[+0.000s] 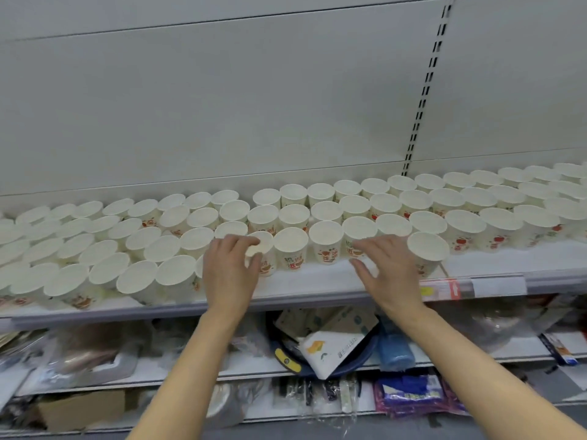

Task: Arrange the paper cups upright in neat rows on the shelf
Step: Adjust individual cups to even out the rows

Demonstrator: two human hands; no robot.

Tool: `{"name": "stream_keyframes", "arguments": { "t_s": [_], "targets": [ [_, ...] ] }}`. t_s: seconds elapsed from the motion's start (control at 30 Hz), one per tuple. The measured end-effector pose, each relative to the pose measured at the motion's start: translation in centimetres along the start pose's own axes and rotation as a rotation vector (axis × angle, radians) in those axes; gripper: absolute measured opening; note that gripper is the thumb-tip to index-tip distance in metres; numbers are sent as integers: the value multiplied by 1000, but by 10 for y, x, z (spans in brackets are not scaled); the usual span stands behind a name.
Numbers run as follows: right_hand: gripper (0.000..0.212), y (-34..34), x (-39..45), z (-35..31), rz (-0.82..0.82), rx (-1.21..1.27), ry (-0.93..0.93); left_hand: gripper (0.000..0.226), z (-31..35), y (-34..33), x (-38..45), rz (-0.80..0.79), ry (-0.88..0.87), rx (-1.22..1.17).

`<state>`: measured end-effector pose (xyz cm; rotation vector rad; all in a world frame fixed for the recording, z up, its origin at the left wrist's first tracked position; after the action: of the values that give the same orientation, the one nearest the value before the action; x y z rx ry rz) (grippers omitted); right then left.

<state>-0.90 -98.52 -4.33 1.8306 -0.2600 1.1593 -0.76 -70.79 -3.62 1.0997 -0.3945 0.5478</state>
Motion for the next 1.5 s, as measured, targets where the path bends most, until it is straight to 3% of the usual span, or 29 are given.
{"name": "stream_keyframes", "arguments": {
  "t_s": [0.23, 0.37, 0.47, 0.57, 0.73, 0.9, 1.0, 1.17, 1.33, 1.4, 1.5],
  "targets": [
    [17, -84, 39, -87, -142, 196, 110, 26, -66, 38, 17, -79, 64, 128],
    [28, -115, 50, -137, -248, 247, 202, 15, -86, 47, 10, -113, -67, 54],
    [38, -138, 52, -164, -325, 237, 215, 17, -97, 54, 22, -94, -12, -27],
    [19, -145, 59, -173, -302, 206, 166, 20, -101, 53, 39, -135, 0, -65],
    [7, -116, 71, -171, -326, 289, 114, 21, -89, 48, 64, -214, -9, -111],
    [6, -48, 56, -119, -291, 335, -25, 33, -57, 8, 81, -452, -178, 108],
    [9, -4, 30, -75, -258, 281, -167, 29, -43, -17, 84, -496, -233, 244],
    [5, 31, -7, -13, -236, 167, -352, 11, -44, -28, 85, -413, -211, 288],
    [3, 33, -19, 24, -226, 75, -351, 4, -47, 0, 88, -289, -67, 103],
    [3, 33, -20, 38, -239, 34, -352, 5, -38, 22, 85, -170, -6, 30],
    [2, 32, -21, 50, -286, 1, -321, 9, 3, 50, 64, -26, -28, -66]
  ]
}}
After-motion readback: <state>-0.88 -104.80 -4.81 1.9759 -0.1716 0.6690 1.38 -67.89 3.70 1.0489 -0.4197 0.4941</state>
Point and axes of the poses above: each hand's wrist, its own x-axis towards the middle knuckle, its own y-axis out of the back of the hand, z = x × y, the point moved 4 cm from there along x, towards the middle knuckle, and after that the axes turned 8 degrees about y, right-handed, at the moved point
